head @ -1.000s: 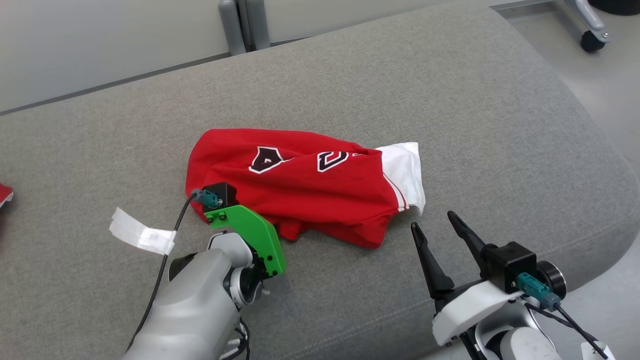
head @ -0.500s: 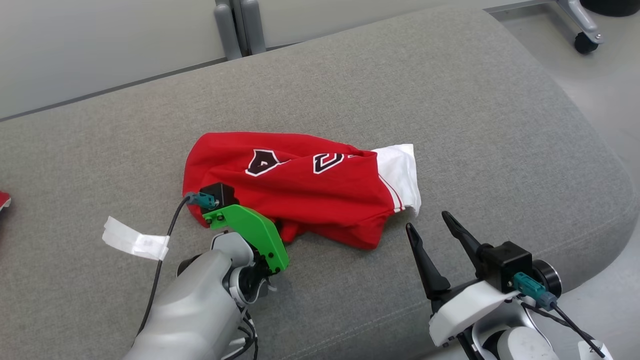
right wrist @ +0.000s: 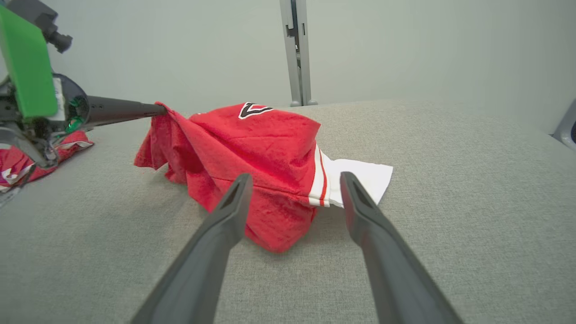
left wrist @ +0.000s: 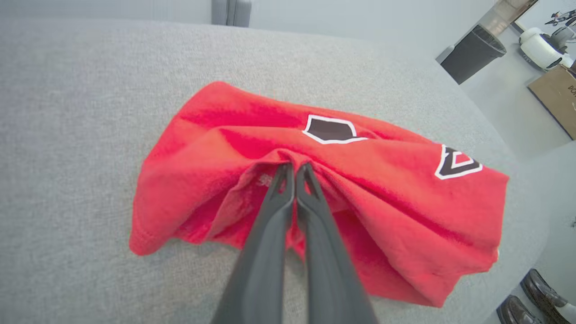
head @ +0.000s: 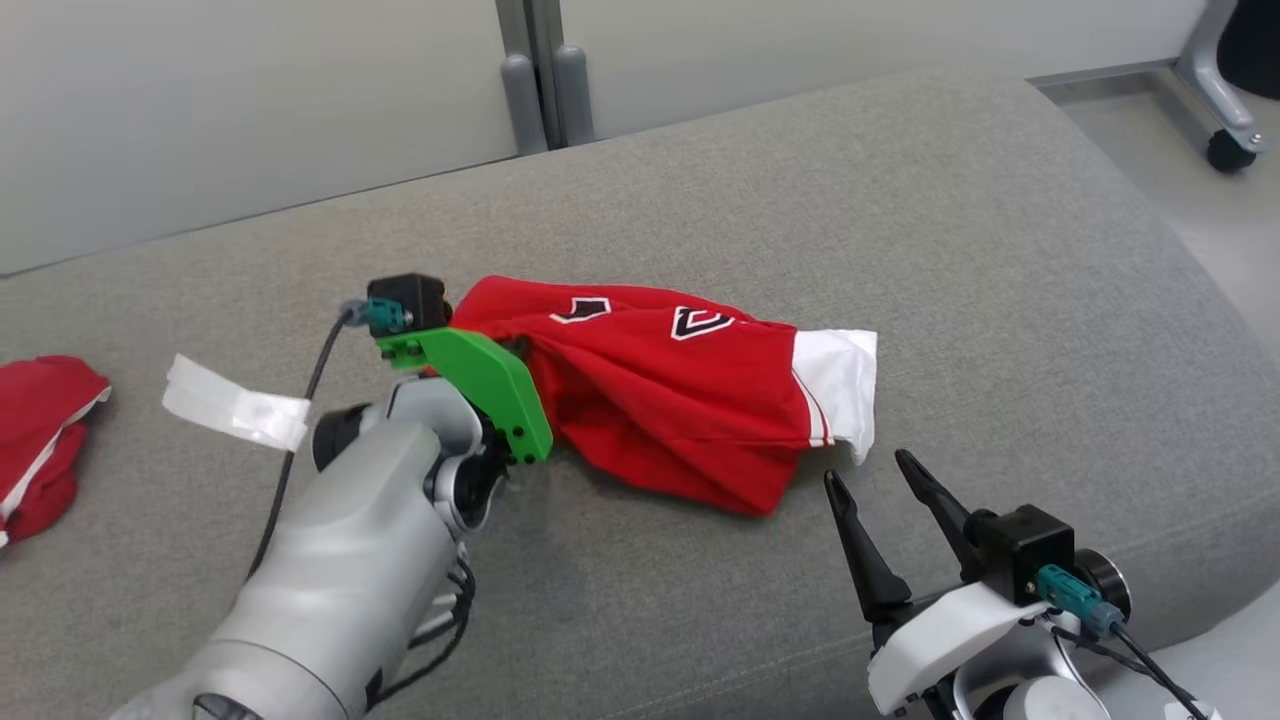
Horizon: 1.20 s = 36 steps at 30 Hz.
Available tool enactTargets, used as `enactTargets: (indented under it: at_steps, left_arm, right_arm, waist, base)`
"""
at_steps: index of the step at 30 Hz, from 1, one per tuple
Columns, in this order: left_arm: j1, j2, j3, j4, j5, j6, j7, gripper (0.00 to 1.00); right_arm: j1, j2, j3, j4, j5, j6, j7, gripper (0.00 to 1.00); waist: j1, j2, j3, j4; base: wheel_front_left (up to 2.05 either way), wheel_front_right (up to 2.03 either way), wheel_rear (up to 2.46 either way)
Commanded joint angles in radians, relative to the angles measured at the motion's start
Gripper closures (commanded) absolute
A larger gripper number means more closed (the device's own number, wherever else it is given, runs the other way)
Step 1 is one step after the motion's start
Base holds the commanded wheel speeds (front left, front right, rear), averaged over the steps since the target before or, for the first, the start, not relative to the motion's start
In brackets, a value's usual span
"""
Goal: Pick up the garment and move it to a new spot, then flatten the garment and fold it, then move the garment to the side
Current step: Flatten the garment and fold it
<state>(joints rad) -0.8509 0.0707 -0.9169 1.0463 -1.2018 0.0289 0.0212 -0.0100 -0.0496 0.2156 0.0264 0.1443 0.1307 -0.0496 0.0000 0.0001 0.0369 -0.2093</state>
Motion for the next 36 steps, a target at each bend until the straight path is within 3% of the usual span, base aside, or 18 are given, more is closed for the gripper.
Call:
enactTargets:
  at_steps: [1, 9, 18, 26, 36]
  left_arm:
    - [-0.037, 0.014, -0.003, -0.002, 0.013, -0.006, -0.013, 1.00]
    - [-0.168, 0.059, -0.010, -0.074, 0.053, -0.016, -0.004, 1.00]
    - [-0.247, 0.127, -0.020, -0.216, 0.086, 0.035, 0.046, 1.00]
    - [-0.105, 0.232, -0.030, -0.304, 0.057, 0.084, 0.092, 1.00]
    - [0.131, 0.355, -0.068, -0.375, 0.032, 0.096, 0.124, 1.00]
  right_arm:
    - [0.013, -0.002, 0.000, 0.003, 0.010, 0.000, -0.007, 0.00]
    - [0.028, -0.002, 0.004, 0.019, 0.030, 0.000, -0.019, 0.00]
    - [0.032, -0.002, 0.005, 0.027, 0.045, 0.000, -0.033, 0.00]
    - [0.030, -0.002, -0.009, 0.017, 0.042, 0.000, -0.031, 0.00]
    - [0.035, -0.002, -0.036, -0.006, 0.022, 0.000, -0.010, 0.00]
  waist:
    - [0.0000, -0.0001, -0.038, 0.036]
    - [0.0000, -0.0001, -0.099, 0.078]
    - [0.0000, -0.0001, -0.130, 0.083]
    - [0.0000, -0.0001, -0.098, 0.090]
    - [0.0000, -0.0001, -0.050, 0.128]
  base:
    - [0.00, 0.00, 0.00]
    - [0.00, 0.00, 0.00]
    - [0.00, 0.00, 0.00]
    - [0.00, 0.00, 0.00]
    - [0.00, 0.00, 0.00]
